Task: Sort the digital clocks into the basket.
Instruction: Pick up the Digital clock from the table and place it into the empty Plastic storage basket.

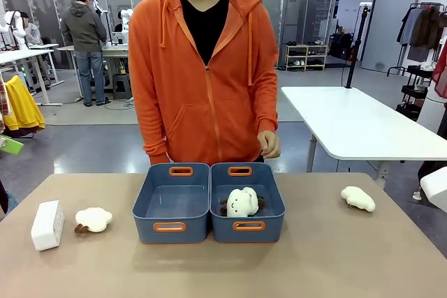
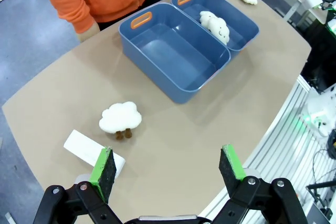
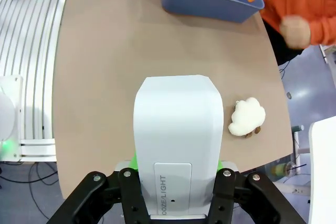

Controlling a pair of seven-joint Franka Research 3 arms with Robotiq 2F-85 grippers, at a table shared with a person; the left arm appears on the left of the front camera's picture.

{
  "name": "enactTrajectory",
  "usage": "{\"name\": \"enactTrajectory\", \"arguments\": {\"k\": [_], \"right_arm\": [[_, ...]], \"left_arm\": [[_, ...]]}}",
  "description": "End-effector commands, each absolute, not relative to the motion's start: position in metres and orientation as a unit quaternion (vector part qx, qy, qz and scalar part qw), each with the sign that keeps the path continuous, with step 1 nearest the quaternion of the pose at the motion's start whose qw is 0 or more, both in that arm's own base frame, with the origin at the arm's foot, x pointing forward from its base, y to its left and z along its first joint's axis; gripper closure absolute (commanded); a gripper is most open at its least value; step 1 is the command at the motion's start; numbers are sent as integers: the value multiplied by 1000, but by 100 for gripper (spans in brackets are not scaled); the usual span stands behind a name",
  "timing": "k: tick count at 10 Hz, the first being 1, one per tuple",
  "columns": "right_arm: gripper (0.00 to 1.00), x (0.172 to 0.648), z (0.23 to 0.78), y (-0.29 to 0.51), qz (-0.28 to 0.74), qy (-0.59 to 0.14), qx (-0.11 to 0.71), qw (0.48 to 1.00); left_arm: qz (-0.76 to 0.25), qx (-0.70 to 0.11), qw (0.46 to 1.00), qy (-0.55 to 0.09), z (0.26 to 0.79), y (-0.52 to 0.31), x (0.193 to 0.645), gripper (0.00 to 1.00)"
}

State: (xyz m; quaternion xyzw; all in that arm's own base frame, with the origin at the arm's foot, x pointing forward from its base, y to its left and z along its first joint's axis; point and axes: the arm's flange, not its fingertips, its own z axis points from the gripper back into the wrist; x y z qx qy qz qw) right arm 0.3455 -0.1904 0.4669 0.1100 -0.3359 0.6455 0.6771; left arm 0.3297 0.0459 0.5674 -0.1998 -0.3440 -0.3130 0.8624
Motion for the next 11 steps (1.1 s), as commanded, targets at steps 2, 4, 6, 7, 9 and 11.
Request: {"name": "enactTrajectory", "arguments": {"k": [2, 4, 6, 7, 9, 11], "right_arm": [[100, 359, 502, -114, 666, -326, 83, 666], [100, 391, 552, 8, 720, -323, 76, 609], [100, 429, 586, 113, 744, -306, 72, 590], [100, 443, 592, 159, 744, -297, 94, 591], [100, 463, 580, 255, 739, -285, 103, 602], [100, 483, 536, 338, 720, -266, 96, 633]], "left_arm": [[-324, -204, 858, -342, 568, 48, 331, 0], [-324, -204, 858, -342, 568, 48, 331, 0], [-324, -204, 858, -342, 568, 48, 331, 0], [-324, -204, 858, -342, 568, 48, 331, 0], [-324, -204, 858, -342, 568, 48, 331, 0], [-324, -204, 858, -342, 568, 48, 331, 0]]}}
